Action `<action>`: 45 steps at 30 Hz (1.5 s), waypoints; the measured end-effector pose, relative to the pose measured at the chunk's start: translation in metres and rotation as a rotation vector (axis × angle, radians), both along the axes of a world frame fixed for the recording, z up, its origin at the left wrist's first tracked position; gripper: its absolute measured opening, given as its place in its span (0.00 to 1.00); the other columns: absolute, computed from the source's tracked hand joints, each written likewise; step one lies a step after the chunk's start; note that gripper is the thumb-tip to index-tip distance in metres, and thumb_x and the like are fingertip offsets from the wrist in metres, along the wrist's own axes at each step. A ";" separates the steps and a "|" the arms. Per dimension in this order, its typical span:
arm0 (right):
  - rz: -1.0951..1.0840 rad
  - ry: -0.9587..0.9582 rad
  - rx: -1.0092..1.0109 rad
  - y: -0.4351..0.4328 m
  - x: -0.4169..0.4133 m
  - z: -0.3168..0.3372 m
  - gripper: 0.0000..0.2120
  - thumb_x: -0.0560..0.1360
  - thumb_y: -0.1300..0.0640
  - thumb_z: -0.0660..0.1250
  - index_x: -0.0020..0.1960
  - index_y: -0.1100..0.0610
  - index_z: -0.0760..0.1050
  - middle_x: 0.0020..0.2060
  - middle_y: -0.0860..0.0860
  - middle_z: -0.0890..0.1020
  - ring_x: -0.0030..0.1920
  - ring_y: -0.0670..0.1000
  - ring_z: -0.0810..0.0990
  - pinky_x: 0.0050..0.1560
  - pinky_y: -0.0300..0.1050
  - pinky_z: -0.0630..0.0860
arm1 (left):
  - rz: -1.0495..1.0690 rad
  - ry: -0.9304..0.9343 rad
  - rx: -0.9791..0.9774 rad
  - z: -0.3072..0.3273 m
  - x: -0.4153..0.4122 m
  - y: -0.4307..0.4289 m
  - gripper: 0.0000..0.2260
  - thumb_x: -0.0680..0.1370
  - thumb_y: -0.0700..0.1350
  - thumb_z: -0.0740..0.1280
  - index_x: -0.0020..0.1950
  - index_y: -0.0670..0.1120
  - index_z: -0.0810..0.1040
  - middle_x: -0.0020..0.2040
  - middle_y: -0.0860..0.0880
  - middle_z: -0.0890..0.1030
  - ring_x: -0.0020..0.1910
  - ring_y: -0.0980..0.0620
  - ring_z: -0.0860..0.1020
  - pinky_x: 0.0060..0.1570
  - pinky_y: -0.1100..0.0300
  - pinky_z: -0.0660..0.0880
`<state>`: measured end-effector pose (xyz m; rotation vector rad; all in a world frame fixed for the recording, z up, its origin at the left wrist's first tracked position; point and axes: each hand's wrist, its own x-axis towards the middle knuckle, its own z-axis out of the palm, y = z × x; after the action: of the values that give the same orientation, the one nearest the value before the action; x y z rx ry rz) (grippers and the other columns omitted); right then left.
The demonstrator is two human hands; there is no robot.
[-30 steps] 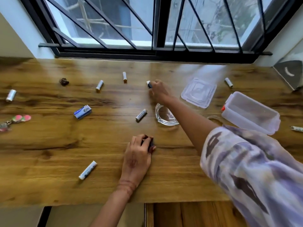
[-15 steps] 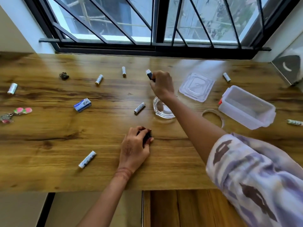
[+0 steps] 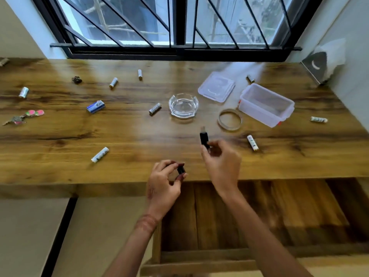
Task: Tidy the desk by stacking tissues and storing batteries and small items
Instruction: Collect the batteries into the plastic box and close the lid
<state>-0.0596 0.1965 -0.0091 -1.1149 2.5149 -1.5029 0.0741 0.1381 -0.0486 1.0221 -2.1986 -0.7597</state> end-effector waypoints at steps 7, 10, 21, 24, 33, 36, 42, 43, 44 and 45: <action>0.024 -0.096 0.207 0.101 0.048 -0.052 0.05 0.70 0.55 0.72 0.45 0.53 0.78 0.38 0.46 0.81 0.37 0.40 0.78 0.38 0.29 0.74 | -0.155 -0.377 0.004 -0.025 0.027 0.071 0.17 0.73 0.44 0.69 0.62 0.45 0.78 0.61 0.48 0.77 0.60 0.50 0.76 0.59 0.62 0.73; 0.069 -0.181 0.416 0.109 0.053 -0.064 0.07 0.72 0.56 0.71 0.49 0.54 0.78 0.42 0.47 0.82 0.39 0.39 0.76 0.34 0.25 0.70 | -0.185 -0.523 0.069 -0.034 0.029 0.080 0.16 0.77 0.44 0.63 0.65 0.46 0.74 0.66 0.49 0.72 0.64 0.51 0.73 0.62 0.63 0.70; 0.121 -0.176 0.666 0.082 0.059 -0.083 0.04 0.74 0.59 0.68 0.48 0.58 0.76 0.44 0.53 0.82 0.45 0.50 0.81 0.40 0.40 0.78 | -0.177 -0.639 0.204 -0.059 0.009 0.063 0.11 0.77 0.38 0.60 0.57 0.43 0.77 0.64 0.44 0.74 0.62 0.46 0.74 0.59 0.57 0.72; 0.142 -0.158 0.705 0.080 0.059 -0.086 0.04 0.74 0.60 0.67 0.49 0.58 0.76 0.45 0.54 0.82 0.46 0.52 0.81 0.43 0.43 0.79 | -0.153 -0.632 0.181 -0.061 0.009 0.065 0.10 0.76 0.37 0.59 0.53 0.43 0.77 0.58 0.45 0.77 0.56 0.47 0.76 0.50 0.59 0.73; 0.187 -0.161 0.762 0.080 0.057 -0.092 0.06 0.75 0.59 0.66 0.51 0.59 0.76 0.47 0.55 0.82 0.48 0.54 0.81 0.46 0.47 0.79 | -0.112 -0.617 0.172 -0.063 0.007 0.068 0.13 0.78 0.37 0.55 0.56 0.45 0.76 0.58 0.46 0.77 0.56 0.47 0.77 0.51 0.59 0.74; 0.153 -0.168 0.706 0.081 0.056 -0.087 0.09 0.74 0.55 0.67 0.52 0.59 0.74 0.47 0.54 0.81 0.48 0.54 0.80 0.43 0.45 0.76 | -0.131 -0.561 0.123 -0.050 0.008 0.069 0.14 0.77 0.36 0.56 0.59 0.44 0.75 0.59 0.45 0.76 0.58 0.46 0.76 0.55 0.56 0.75; 0.163 -0.030 0.512 0.105 0.058 -0.071 0.13 0.76 0.51 0.64 0.57 0.56 0.71 0.49 0.51 0.80 0.46 0.47 0.79 0.39 0.33 0.73 | -0.048 -0.342 -0.022 -0.018 0.028 0.075 0.15 0.76 0.40 0.65 0.63 0.45 0.75 0.61 0.49 0.77 0.59 0.51 0.76 0.55 0.63 0.73; 0.186 0.002 0.482 0.113 0.058 -0.070 0.15 0.77 0.50 0.64 0.59 0.56 0.71 0.51 0.51 0.79 0.49 0.46 0.79 0.43 0.32 0.73 | -0.017 -0.329 -0.051 -0.013 0.037 0.079 0.15 0.75 0.41 0.67 0.61 0.44 0.77 0.59 0.48 0.79 0.58 0.50 0.77 0.54 0.62 0.74; 0.211 0.033 0.452 0.123 0.059 -0.070 0.17 0.77 0.49 0.63 0.62 0.57 0.71 0.54 0.51 0.79 0.53 0.46 0.78 0.47 0.31 0.72 | 0.009 -0.312 -0.082 -0.010 0.046 0.083 0.14 0.74 0.40 0.69 0.59 0.43 0.78 0.57 0.47 0.80 0.57 0.49 0.78 0.53 0.60 0.76; 0.237 0.060 0.425 0.133 0.061 -0.070 0.19 0.77 0.48 0.62 0.63 0.57 0.71 0.57 0.52 0.78 0.57 0.47 0.77 0.53 0.31 0.71 | 0.028 -0.291 -0.109 -0.012 0.056 0.088 0.14 0.73 0.40 0.70 0.58 0.42 0.79 0.56 0.46 0.81 0.55 0.48 0.79 0.52 0.59 0.76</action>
<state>0.0014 0.3294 -0.0787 -1.3296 2.4607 -0.8377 0.1302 0.2257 -0.0602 1.1652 -2.4346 -0.4965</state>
